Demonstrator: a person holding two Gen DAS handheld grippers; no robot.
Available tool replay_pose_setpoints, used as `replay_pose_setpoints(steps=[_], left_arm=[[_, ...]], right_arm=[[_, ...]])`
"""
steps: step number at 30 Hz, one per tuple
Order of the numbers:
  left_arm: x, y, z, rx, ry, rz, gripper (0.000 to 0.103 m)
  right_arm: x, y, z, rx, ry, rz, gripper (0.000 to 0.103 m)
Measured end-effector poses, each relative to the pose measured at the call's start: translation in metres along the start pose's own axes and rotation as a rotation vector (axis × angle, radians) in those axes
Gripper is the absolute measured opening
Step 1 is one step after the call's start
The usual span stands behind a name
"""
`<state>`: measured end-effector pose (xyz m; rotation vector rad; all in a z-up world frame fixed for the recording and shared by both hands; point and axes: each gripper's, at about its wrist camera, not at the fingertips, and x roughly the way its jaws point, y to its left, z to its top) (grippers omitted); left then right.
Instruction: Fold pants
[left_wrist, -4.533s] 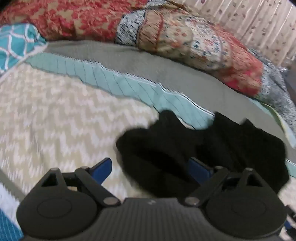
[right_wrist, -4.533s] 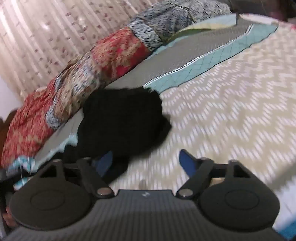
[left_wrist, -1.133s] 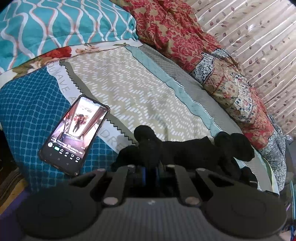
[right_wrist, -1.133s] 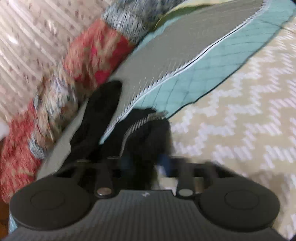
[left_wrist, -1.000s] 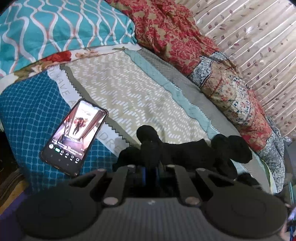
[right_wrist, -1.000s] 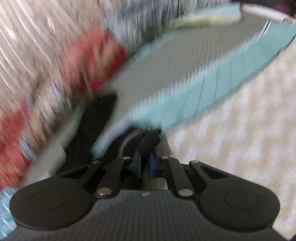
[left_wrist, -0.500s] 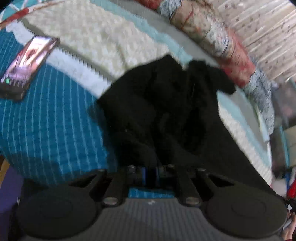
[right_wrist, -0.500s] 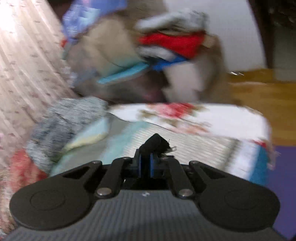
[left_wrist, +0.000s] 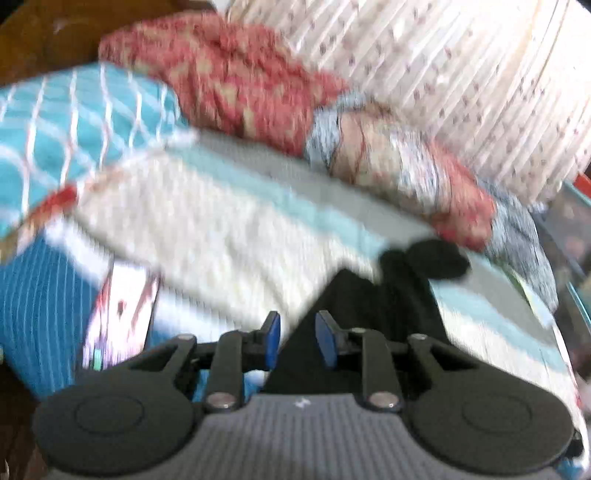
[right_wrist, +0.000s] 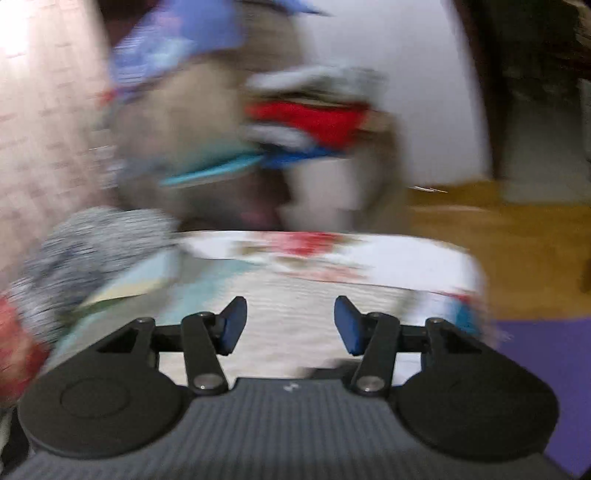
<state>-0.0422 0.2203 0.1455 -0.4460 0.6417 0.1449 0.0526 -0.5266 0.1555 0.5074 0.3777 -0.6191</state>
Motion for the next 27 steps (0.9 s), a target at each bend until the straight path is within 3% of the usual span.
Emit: replay_pose_setpoints(steps=[3,5,7,10,13,14,15,16,19,25,27], left_arm=[[0.048,-0.027,0.022,0.163,-0.076,-0.017,0.057],[0.093,-0.049,0.024,0.245,-0.047,-0.033,0.058],[0.144,-0.069,0.022,0.293,0.030,-0.066,0.057],[0.199,-0.088,0.017,0.301,0.115,-0.084,0.055],[0.228,-0.096,0.006,0.294,0.149,-0.123,0.055],[0.236,-0.097,0.003,0.298,0.153,-0.109,0.052],[0.244,-0.096,-0.002,0.298,0.157,-0.090,0.039],[0.248,-0.091,-0.007,0.295,0.159,-0.083,0.034],[0.254,-0.086,-0.019,0.278,0.112,-0.093,0.032],[0.252,-0.104,-0.052,0.452,-0.064,-0.012,0.032],[0.256,-0.109,-0.055,0.482,-0.085,0.008,0.032]], right_arm=[[0.012,0.079,-0.009,-0.112,0.117,0.241,0.055],[0.021,0.130,-0.025,-0.198,0.198,0.361,0.055],[0.039,0.199,-0.047,-0.292,0.293,0.478,0.055],[0.060,0.293,-0.079,-0.386,0.411,0.588,0.055],[0.084,0.385,-0.112,-0.467,0.499,0.647,0.055],[0.093,0.416,-0.125,-0.505,0.515,0.658,0.055],[0.100,0.444,-0.138,-0.541,0.522,0.657,0.055],[0.111,0.471,-0.150,-0.569,0.524,0.639,0.055],[0.153,0.529,-0.180,-0.560,0.505,0.542,0.055],[0.214,0.563,-0.217,-0.479,0.540,0.435,0.058],[0.218,0.567,-0.228,-0.464,0.559,0.375,0.066]])
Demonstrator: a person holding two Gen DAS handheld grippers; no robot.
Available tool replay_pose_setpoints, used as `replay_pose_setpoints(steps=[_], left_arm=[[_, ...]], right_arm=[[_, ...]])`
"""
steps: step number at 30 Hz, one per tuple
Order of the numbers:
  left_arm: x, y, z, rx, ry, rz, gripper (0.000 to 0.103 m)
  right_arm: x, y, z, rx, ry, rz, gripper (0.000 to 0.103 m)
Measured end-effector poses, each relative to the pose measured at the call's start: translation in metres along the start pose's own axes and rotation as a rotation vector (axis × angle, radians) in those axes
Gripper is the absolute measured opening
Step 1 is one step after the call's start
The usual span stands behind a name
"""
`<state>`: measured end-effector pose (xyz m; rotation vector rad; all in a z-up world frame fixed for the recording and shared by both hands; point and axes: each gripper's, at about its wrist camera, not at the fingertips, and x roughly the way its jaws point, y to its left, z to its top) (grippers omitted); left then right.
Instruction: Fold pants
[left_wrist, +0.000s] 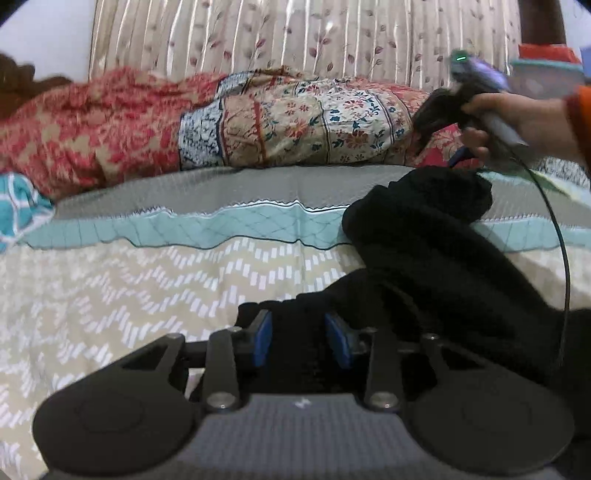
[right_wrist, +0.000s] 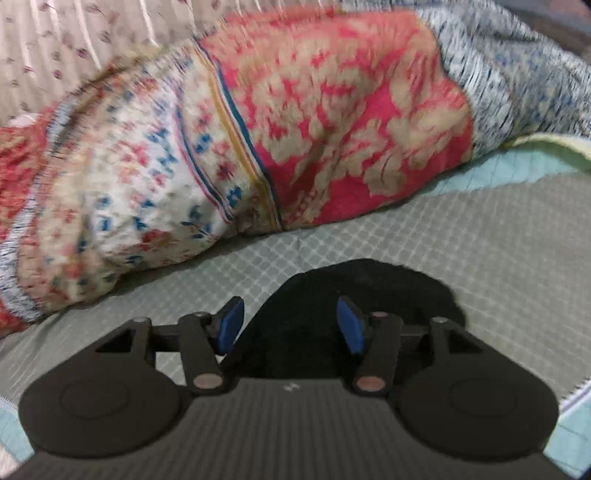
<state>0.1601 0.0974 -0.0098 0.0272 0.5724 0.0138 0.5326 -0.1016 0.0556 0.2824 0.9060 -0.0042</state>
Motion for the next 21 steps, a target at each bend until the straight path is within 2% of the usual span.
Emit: replay_pose_setpoints(steps=[5,6,7,8,9,13,17,18,20,21], left_arm=[[-0.003,0.008,0.000,-0.038,-0.014,-0.026,0.032],[-0.002,0.008,-0.001,-0.041,-0.016,-0.029,0.032],[-0.002,0.008,-0.001,-0.043,-0.019,-0.030,0.032],[-0.002,0.009,-0.002,-0.047,-0.020,-0.033,0.032],[-0.002,0.010,-0.002,-0.053,-0.021,-0.038,0.032],[-0.003,0.017,-0.001,-0.100,-0.028,-0.068,0.030],[-0.007,0.025,0.005,-0.141,-0.022,-0.103,0.023],[-0.010,0.028,0.010,-0.152,-0.015,-0.110,0.011],[-0.024,0.035,0.024,-0.176,-0.027,-0.100,0.011],[-0.036,0.041,0.032,-0.190,-0.056,-0.079,0.002]], right_arm=[[0.040,0.008,-0.001,0.000,0.049,-0.058,0.068],[0.044,0.010,-0.004,-0.033,0.053,-0.083,0.050],[0.043,0.011,-0.007,-0.065,0.039,-0.098,0.038],[0.039,0.009,-0.007,-0.071,0.032,-0.079,0.016],[0.032,0.002,-0.005,-0.049,0.029,-0.057,0.011],[-0.023,-0.041,0.012,0.058,-0.068,-0.039,0.010],[-0.106,-0.109,0.031,0.145,-0.145,-0.034,0.010],[-0.127,-0.127,0.035,0.163,-0.169,-0.036,0.010],[-0.178,-0.176,0.043,0.229,-0.221,-0.039,0.010],[-0.196,-0.192,0.042,0.261,-0.246,-0.039,0.010]])
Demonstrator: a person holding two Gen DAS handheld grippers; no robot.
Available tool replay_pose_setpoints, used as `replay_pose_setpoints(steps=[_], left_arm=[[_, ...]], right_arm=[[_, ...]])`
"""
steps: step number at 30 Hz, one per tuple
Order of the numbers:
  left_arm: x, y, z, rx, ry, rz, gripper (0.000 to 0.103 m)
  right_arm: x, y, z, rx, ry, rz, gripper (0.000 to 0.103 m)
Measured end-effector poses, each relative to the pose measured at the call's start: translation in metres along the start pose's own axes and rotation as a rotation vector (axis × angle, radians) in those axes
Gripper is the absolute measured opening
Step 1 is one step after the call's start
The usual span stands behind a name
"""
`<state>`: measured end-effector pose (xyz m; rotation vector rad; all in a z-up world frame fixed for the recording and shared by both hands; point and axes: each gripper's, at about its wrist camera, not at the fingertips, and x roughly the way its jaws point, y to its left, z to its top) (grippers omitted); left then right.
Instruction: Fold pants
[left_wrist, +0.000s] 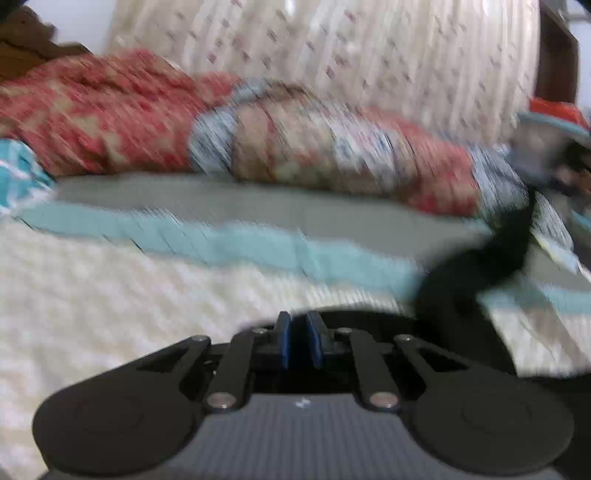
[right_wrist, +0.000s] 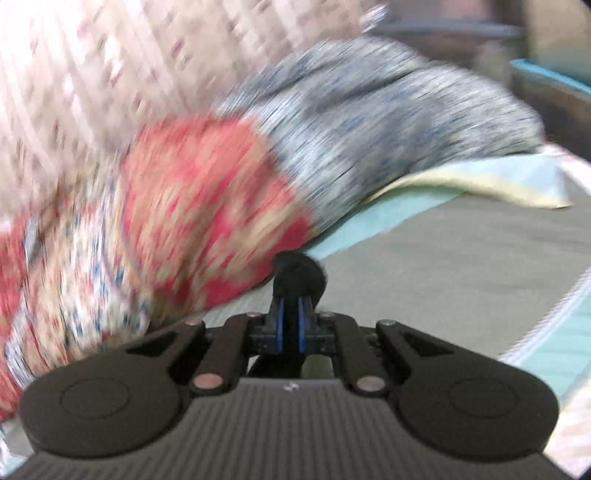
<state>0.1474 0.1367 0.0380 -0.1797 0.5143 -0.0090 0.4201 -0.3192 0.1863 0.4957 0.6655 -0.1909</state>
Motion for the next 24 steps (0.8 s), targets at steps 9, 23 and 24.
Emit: replay_pose_setpoints(steps=[9,23,24], left_arm=[[-0.093,0.035,0.061,-0.153,-0.145,0.090,0.002],[0.060,-0.064,0.027,0.315,0.352,0.036,0.045],[0.070,-0.074,0.022,0.364,0.386,0.039,0.003]], right_arm=[[-0.133,-0.209,0.000,0.297,-0.100,0.031,0.010],[-0.110,-0.340,-0.090,0.446,0.078,-0.052,0.010],[-0.109,-0.338,-0.087,0.450,0.077,-0.050,0.010]])
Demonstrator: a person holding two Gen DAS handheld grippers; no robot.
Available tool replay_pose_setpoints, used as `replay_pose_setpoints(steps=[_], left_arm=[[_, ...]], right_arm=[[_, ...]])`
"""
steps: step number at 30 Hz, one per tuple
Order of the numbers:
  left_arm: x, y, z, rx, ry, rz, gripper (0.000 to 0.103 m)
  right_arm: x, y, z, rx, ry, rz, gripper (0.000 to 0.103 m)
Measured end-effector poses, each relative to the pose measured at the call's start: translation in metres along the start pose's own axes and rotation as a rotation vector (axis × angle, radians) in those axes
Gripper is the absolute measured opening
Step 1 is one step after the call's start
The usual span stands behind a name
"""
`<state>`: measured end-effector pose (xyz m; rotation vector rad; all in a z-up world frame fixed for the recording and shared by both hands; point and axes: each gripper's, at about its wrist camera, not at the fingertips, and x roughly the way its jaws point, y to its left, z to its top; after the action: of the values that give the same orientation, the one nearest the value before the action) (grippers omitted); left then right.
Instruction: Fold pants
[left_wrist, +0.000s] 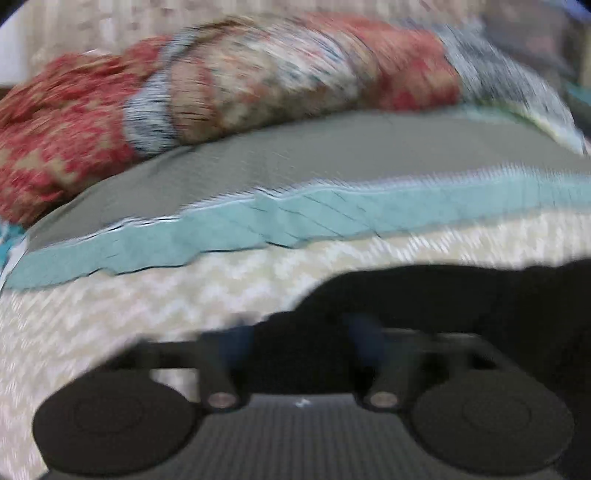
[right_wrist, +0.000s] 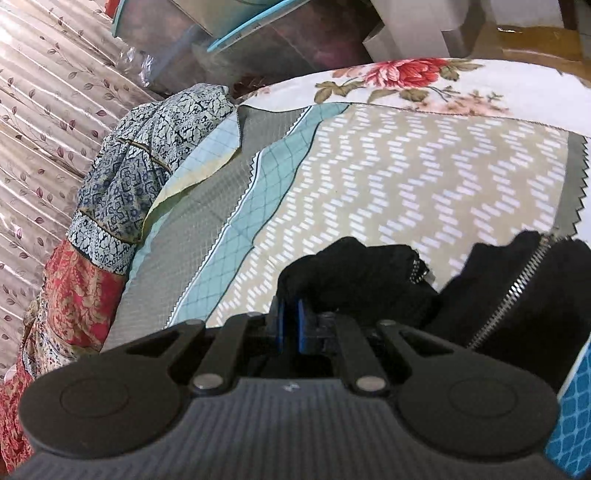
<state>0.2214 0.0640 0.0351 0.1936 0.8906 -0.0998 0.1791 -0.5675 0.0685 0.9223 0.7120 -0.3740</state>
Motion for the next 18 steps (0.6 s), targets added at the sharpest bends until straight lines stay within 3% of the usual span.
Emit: replay_pose_setpoints(steps=[2,5,6,10,11,14,18], left_arm=[[0.011,-0.016,0.005,0.046,0.046,0.050,0.005],[-0.016,-0.013,0.018,0.045,-0.066,0.116,0.004],[-0.035,-0.001,0.024,-0.013,-0.118,0.105,0.004],[-0.123,0.051,0.016,-0.234,-0.318,0.030,0.004],[-0.143,0.059,0.007,-0.262,-0.362,0.008,0.004],[-0.200,0.068,-0.041,-0.286,-0.472,-0.029,0.004],[-0.225,0.055,-0.090,-0.262,-0.461,-0.022,0.005]], right_arm=[[0.000,0.003,0.008,0.006,0.001,0.012,0.010],[-0.013,0.018,0.014,0.011,-0.032,0.065,0.010],[-0.021,0.024,0.015,0.020,-0.064,0.109,0.003],[-0.067,0.018,0.046,0.115,-0.215,0.394,0.002],[-0.080,0.014,0.048,0.118,-0.238,0.409,0.002],[-0.106,0.003,0.046,0.026,-0.259,0.341,0.003],[-0.092,-0.010,0.015,-0.084,-0.134,0.223,0.007]])
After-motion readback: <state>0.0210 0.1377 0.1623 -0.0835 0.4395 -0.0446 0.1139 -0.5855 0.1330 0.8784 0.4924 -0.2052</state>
